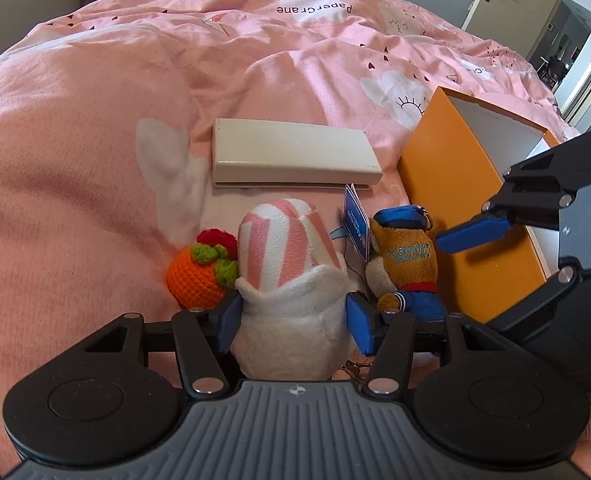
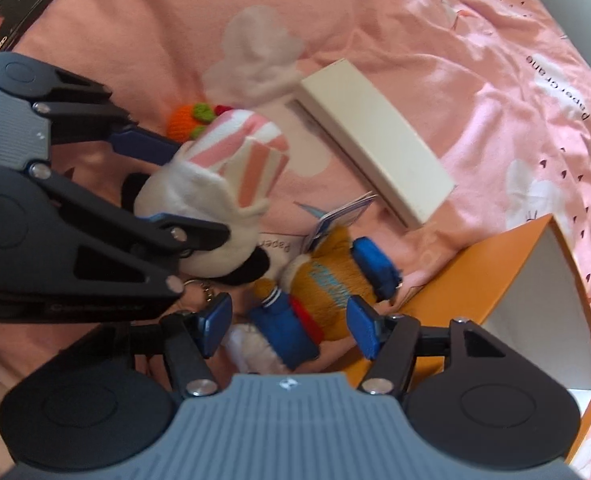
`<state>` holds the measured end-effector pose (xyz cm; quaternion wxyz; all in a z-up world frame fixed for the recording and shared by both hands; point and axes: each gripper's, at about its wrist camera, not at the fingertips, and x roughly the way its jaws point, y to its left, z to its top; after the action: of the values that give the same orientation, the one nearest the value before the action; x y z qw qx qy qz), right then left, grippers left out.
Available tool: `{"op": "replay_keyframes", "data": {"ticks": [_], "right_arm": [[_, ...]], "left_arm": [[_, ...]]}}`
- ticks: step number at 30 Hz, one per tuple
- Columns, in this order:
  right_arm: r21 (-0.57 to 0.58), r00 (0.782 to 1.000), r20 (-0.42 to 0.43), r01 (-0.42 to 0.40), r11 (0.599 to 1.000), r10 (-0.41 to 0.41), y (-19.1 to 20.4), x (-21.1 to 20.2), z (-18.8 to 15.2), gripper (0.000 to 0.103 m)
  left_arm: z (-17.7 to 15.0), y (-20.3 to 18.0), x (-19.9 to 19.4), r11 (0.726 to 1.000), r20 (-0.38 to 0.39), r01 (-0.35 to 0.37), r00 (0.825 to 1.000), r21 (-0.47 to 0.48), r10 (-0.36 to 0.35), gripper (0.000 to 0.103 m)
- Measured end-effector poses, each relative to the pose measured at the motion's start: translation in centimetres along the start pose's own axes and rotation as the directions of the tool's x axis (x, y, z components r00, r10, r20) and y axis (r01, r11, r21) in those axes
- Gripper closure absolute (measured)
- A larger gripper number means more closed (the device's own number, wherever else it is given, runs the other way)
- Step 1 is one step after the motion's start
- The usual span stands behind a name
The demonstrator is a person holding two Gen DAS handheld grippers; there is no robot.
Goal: Organize objects
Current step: 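Lift the bunny plush with the left tool while the right tool lifts the bear plush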
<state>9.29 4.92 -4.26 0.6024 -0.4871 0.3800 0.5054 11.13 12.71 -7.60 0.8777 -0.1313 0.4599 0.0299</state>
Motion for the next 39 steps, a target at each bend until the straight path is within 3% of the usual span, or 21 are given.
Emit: {"op": "replay_keyframes", "data": {"ticks": [5, 10, 17, 21, 26, 30, 39], "right_arm": [[-0.022, 0.994, -0.068, 0.082, 0.996, -0.083, 0.6, 2.9, 0.4, 0.035], [-0.012, 0.99, -0.081, 0.111, 0.994, -0.111, 0.7, 4.4, 0.6, 0.031], [0.036, 0.99, -0.041, 0.14, 0.99, -0.139, 0.2, 3.8, 0.1, 0.052], [0.049, 0.987, 0.019, 0.16, 0.986, -0.162, 0.5, 2.1, -0.5, 0.06], [0.097, 0.981, 0.121, 0.143, 0.985, -0.154, 0.2, -1.4, -1.7, 0.061], [0.166, 0.974, 0.2, 0.072, 0.984, -0.105, -1.4, -4.8, -2.7, 0.061], [0.335, 0.907, 0.41, -0.058, 0.94, -0.09, -5.4, -12.3, -4.8, 0.061]], "left_arm": [[-0.1, 0.0, -0.1, 1.0, 0.004, 0.006, 1.0, -0.008, -0.006, 0.039], [-0.1, 0.1, -0.1, 1.0, 0.008, 0.007, 1.0, -0.009, -0.007, 0.039], [-0.1, 0.2, 0.0, 1.0, 0.014, 0.006, 1.0, -0.004, -0.006, 0.039], [0.0, -0.2, -0.5, 1.0, 0.036, 0.005, 0.999, 0.012, -0.005, 0.04], [0.2, -1.0, -2.4, 1.0, 0.088, 0.013, 0.996, 0.024, -0.015, 0.04], [1.0, -1.4, -4.6, 0.999, 0.129, 0.05, 0.99, 0.012, -0.051, 0.04], [4.7, -3.5, -9.3, 0.988, 0.222, 0.141, 0.963, 0.063, -0.151, 0.04]]}}
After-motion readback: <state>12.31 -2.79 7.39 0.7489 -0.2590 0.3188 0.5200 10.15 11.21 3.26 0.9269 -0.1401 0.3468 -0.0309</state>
